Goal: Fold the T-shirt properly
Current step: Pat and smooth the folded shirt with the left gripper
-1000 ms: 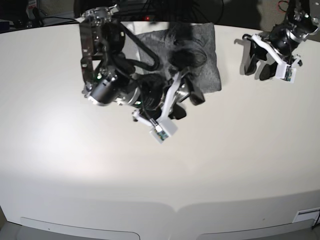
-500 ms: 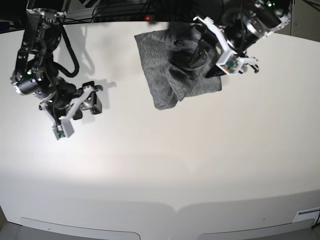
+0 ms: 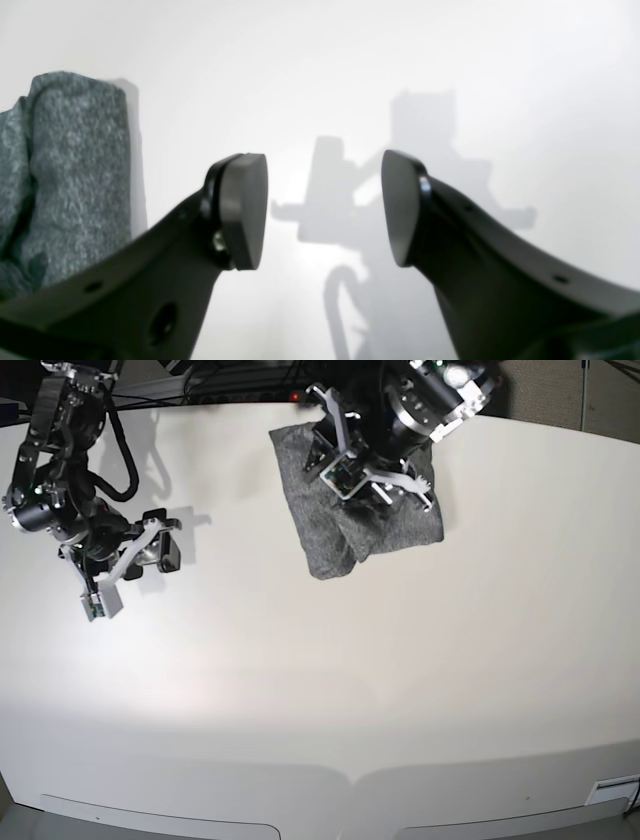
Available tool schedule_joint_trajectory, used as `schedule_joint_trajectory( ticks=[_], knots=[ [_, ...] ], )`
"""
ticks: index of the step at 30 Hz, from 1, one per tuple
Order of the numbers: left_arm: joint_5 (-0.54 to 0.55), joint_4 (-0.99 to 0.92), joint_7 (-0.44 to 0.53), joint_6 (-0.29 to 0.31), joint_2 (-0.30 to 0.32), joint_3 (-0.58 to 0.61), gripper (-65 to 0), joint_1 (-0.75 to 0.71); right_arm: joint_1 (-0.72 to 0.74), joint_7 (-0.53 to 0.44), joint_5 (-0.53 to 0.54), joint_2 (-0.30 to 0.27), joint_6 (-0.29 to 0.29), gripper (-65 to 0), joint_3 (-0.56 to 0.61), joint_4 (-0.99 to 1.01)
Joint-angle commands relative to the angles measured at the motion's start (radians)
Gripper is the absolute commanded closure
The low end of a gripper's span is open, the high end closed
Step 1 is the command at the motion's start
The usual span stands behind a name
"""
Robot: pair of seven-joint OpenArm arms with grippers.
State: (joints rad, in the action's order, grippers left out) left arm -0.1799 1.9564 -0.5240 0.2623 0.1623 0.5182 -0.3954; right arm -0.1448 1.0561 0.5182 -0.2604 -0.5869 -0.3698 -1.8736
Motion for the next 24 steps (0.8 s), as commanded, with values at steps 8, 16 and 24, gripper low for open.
schedule_joint_trajectory(
  ticks=[8,16,24],
  knots=[
    [-0.056,-0.031,0.030,-0.042,-0.001,0.000,-27.8,0.002,0.009,-0.018,0.013,-0.012,0.000,-36.1,-0.004,-0.018],
    [-0.056,-0.030,0.027,-0.050,-0.001,0.000,0.0,0.002,0.009,-0.019,0.013,-0.012,0.000,-36.1,-0.004,-0.018],
    [-0.167,-0.030,0.051,-0.273,0.002,-0.122,0.0,0.002,0.009,-0.016,0.059,-0.011,0.000,-36.1,-0.004,-0.018]
  ],
)
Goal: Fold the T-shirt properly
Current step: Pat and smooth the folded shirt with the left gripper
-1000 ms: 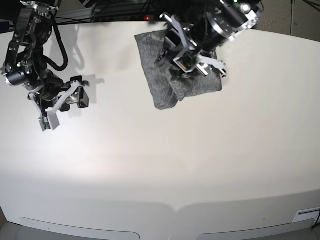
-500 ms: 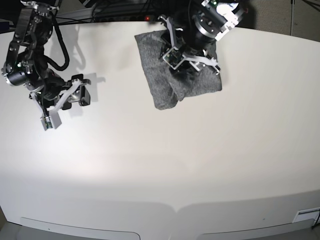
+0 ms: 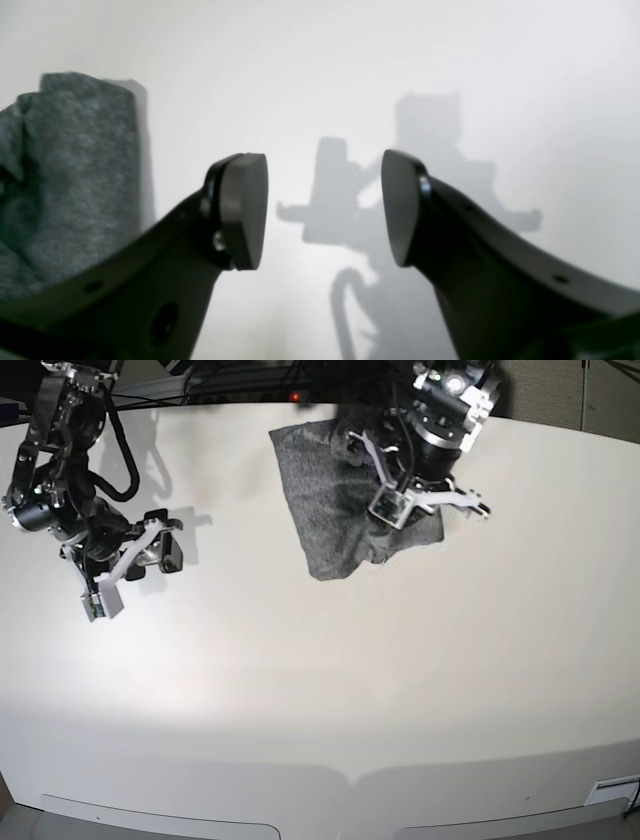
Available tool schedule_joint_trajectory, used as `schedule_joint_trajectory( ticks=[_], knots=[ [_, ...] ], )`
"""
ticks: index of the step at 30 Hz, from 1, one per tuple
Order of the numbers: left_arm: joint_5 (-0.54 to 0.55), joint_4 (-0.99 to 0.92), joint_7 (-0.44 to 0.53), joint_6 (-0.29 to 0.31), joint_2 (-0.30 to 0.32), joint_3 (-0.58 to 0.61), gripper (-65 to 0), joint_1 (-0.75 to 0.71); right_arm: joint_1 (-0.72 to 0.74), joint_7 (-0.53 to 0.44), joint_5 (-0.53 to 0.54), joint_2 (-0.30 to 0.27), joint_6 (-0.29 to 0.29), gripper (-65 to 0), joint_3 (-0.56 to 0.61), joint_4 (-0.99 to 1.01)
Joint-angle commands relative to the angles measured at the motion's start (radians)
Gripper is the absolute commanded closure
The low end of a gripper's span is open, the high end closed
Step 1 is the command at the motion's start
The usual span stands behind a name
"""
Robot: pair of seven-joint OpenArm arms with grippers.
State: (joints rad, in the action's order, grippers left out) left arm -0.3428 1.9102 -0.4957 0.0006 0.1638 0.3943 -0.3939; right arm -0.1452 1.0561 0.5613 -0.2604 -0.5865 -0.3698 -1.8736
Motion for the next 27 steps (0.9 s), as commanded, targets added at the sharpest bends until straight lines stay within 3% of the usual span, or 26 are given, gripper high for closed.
schedule_joint_trajectory(
  ticks=[1,10,18,22,24,27],
  knots=[
    [-0.004,0.016,0.025,-0.013,0.000,-0.032,0.0,0.000,0.009,-0.014,0.024,-0.011,0.000,-36.1,-0.004,-0.018],
    [0.040,0.008,0.034,-0.011,0.001,-0.282,0.0,-0.003,0.009,-0.008,0.023,-0.011,0.000,-36.1,-0.004,-0.018],
    [0.039,-0.122,0.158,-0.011,0.001,-0.309,-0.1,-0.002,0.009,-0.008,0.023,-0.011,0.000,-36.1,-0.004,-0.018],
    [0.016,-0.137,0.161,-0.012,0.001,-0.309,-23.7,0.001,0.009,-0.008,0.023,-0.011,0.000,-36.1,-0.004,-0.018],
    [-0.018,-0.137,0.160,-0.046,0.001,-0.309,-27.0,0.012,0.009,-0.008,0.024,-0.011,0.000,-36.1,-0.004,-0.018],
    [-0.085,-0.135,0.155,-0.185,0.002,-0.310,-26.9,0.031,0.009,-0.008,0.026,-0.011,0.000,-36.1,-0.004,-0.018]
  ],
)
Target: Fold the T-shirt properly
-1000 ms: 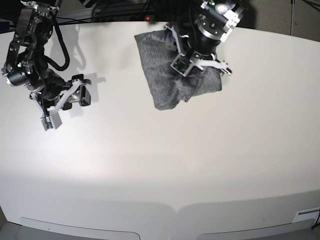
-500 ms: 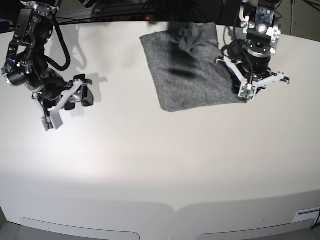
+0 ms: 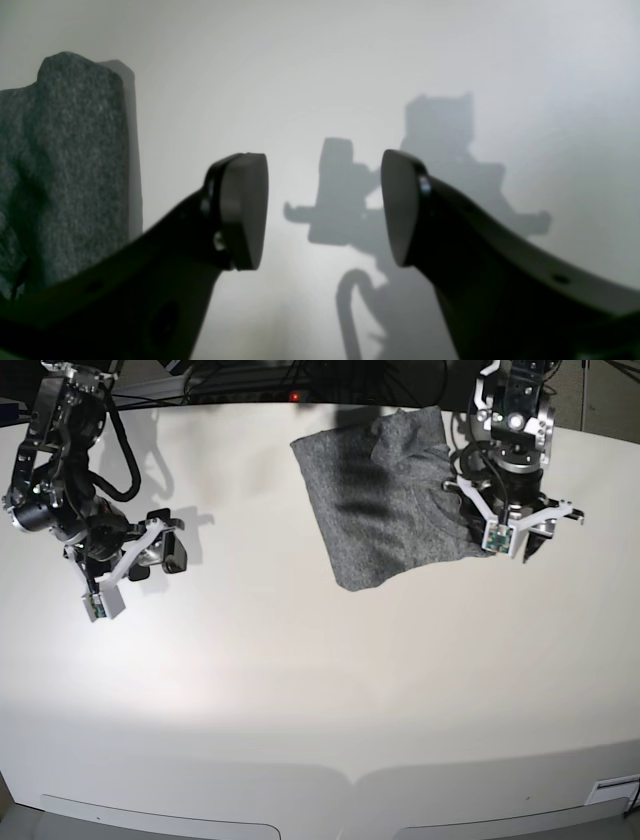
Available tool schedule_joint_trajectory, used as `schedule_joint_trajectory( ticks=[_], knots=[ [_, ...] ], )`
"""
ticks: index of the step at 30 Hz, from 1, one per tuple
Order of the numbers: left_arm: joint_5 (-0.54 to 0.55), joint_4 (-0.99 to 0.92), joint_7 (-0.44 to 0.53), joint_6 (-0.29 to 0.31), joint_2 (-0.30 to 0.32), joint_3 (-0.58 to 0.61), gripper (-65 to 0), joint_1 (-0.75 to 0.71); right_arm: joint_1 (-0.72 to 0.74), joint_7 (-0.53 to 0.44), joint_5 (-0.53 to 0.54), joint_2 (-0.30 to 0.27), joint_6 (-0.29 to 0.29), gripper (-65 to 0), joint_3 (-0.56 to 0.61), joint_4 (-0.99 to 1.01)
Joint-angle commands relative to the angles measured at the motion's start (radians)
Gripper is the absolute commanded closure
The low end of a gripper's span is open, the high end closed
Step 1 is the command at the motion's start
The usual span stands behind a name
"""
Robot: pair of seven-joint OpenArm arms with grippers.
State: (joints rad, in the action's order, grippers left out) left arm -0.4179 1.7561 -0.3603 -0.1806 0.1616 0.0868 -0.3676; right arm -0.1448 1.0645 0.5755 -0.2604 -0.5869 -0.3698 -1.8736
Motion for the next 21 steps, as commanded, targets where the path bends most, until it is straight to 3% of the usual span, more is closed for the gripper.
schedule_joint_trajectory(
  ticks=[1,3,7,10,14,16,19,21],
  knots=[
    [-0.024,0.025,0.010,-0.045,0.008,-0.002,-26.5,0.007,0.009,-0.016,0.012,-0.012,0.000,-36.1,-0.004,-0.018],
    [-0.026,0.060,-0.020,-0.071,0.008,-0.002,-25.0,0.001,0.009,-0.016,0.011,-0.012,0.000,-36.1,-0.004,-0.018],
    [0.058,0.190,-0.035,-0.055,0.008,-0.002,-17.3,-0.078,0.009,-0.016,0.012,-0.011,0.000,-36.1,-0.003,-0.018],
    [0.147,0.297,-0.035,0.097,0.009,-0.002,-15.4,-0.165,0.009,-0.016,0.012,-0.011,0.000,-36.1,-0.003,-0.018],
    [0.341,0.379,-0.066,0.407,0.039,-0.002,-15.4,-0.251,0.009,-0.016,0.012,-0.011,0.000,-36.1,-0.003,-0.018],
    [0.415,0.388,-0.096,0.533,0.059,0.000,-15.4,-0.266,0.009,-0.016,0.012,-0.011,0.000,-36.1,-0.003,-0.018],
    [0.475,0.387,-0.130,0.648,0.060,0.000,-15.8,-0.270,0.009,-0.011,0.012,-0.011,0.000,-36.1,-0.003,-0.018],
    [0.491,0.386,-0.143,0.666,0.060,0.000,-17.3,-0.270,0.009,-0.007,0.012,-0.011,0.000,-36.1,-0.003,-0.018]
  ],
)
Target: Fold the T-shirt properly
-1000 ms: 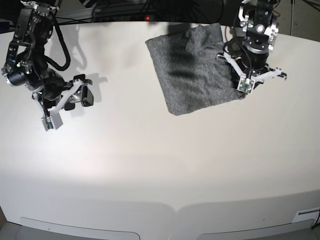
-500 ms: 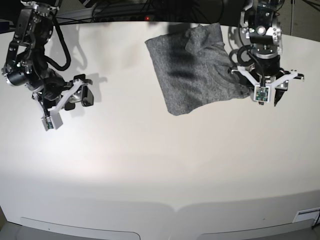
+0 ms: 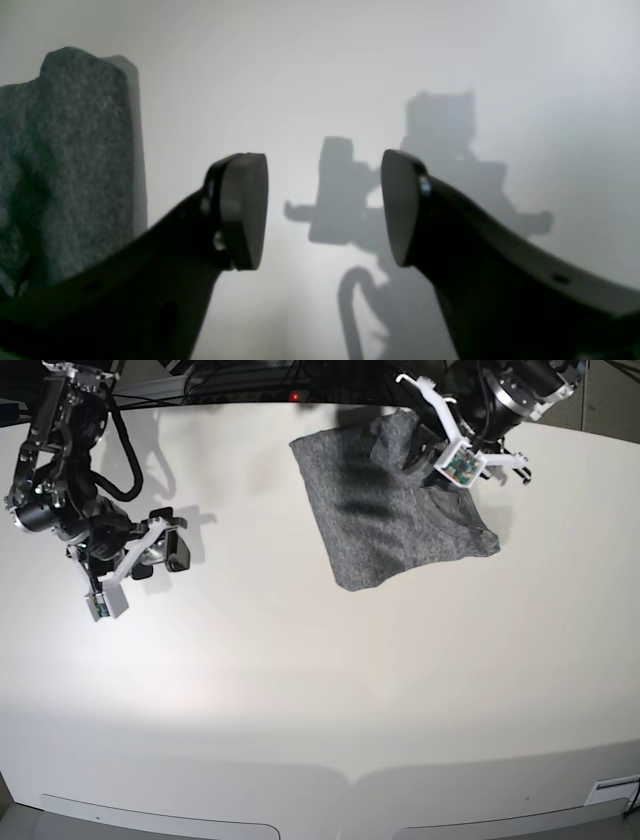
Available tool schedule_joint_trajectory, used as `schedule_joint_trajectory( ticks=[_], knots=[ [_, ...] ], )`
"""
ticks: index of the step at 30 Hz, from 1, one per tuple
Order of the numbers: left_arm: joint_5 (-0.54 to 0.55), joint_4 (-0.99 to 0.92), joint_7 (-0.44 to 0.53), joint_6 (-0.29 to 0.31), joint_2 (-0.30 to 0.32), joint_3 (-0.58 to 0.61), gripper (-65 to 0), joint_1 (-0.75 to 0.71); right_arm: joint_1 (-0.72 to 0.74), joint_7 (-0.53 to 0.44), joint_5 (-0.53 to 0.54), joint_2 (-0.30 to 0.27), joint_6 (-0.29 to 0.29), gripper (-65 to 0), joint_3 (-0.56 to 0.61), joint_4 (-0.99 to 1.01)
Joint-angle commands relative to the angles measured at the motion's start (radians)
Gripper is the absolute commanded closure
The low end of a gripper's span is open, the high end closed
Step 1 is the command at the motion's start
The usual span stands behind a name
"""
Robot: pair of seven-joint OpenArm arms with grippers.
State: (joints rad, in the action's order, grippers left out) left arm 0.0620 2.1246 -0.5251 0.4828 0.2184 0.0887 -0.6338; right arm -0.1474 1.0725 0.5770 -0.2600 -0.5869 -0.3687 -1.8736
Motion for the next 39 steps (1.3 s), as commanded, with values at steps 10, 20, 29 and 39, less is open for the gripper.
schedule_joint_trajectory(
  ticks=[10,20,29,39],
  knots=[
    [-0.036,0.014,0.016,0.004,0.003,0.103,-18.0,0.003,0.011,0.002,0.010,-0.012,0.000,-36.1,-0.004,-0.018],
    [-0.140,0.002,0.016,-0.075,0.003,0.117,-18.1,0.005,0.011,0.014,0.010,-0.012,0.000,-36.1,-0.004,-0.018],
    [-0.140,-0.093,0.018,-0.075,0.003,0.118,-18.0,0.005,0.011,0.018,0.010,-0.012,0.000,-36.1,-0.004,-0.018],
    [-0.097,0.021,0.021,-0.076,0.006,0.111,-2.3,-0.034,0.011,0.017,0.011,-0.012,0.000,-36.1,-0.004,-0.018]
  ],
)
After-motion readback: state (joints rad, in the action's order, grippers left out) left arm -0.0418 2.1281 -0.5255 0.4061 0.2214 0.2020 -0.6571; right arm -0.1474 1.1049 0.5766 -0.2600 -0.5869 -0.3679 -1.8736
